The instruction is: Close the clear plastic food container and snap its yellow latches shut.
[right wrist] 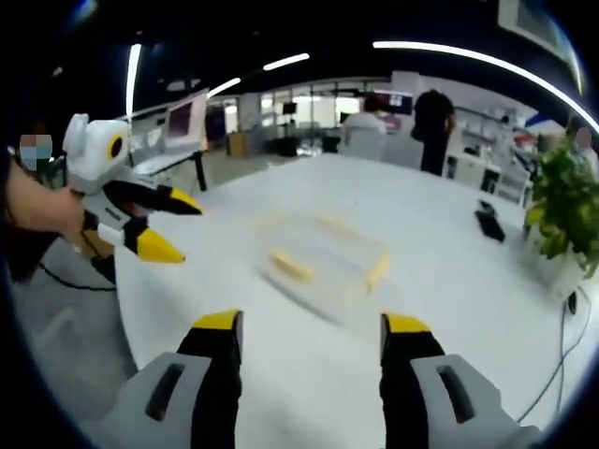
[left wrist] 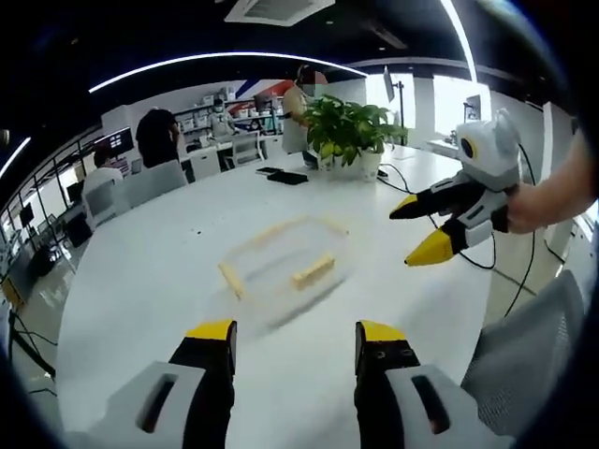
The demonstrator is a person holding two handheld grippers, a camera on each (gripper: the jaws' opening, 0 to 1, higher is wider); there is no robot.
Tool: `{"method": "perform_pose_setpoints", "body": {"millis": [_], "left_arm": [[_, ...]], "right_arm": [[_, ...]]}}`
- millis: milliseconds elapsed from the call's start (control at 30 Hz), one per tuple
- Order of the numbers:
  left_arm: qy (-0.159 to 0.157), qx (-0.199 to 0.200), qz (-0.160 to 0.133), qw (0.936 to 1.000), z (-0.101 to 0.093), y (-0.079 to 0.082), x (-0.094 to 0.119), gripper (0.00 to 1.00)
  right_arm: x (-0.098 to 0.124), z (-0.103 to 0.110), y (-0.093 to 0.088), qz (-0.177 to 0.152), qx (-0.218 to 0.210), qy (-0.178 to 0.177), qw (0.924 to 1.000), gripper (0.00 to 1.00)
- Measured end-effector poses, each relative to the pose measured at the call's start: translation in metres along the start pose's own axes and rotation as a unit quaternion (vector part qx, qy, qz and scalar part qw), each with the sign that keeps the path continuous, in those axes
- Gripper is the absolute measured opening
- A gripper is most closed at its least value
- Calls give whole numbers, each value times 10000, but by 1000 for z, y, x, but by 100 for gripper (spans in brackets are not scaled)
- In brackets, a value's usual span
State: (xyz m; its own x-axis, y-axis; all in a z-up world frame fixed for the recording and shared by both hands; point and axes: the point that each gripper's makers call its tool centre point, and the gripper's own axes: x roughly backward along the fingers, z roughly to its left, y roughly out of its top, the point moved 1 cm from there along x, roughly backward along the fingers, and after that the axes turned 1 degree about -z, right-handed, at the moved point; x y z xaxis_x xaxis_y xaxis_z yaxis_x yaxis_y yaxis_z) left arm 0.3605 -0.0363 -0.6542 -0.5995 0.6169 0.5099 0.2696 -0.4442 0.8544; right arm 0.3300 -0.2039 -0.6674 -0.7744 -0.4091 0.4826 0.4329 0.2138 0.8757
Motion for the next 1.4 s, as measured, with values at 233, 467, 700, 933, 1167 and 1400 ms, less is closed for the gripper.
{"method": "perform_pose_setpoints", "body": {"millis": [233,467,700,933,1167,1400], "left_arm": [[88,113,155,9998,-2,-18,30,46],[104,143,216,9996,-5,-25,55,47],[139,169,126,9997,-8,-18,65,48],[129,164,90,9997,-8,-13,68,48],[115,181,91,9997,-8,-18,70,48],[122,222,155,9996,-9,-21,70,48]], "right_arm": [[25,6,-17,157,-45,-109,9998,60],[49,23,-24,207,-51,-169,9996,62],[62,33,-17,111,-4,-246,9996,64],[66,29,-8,3,-51,-369,9993,66],[67,29,-10,23,-89,-418,9991,67],[65,31,-14,48,-124,-391,9991,67]]}}
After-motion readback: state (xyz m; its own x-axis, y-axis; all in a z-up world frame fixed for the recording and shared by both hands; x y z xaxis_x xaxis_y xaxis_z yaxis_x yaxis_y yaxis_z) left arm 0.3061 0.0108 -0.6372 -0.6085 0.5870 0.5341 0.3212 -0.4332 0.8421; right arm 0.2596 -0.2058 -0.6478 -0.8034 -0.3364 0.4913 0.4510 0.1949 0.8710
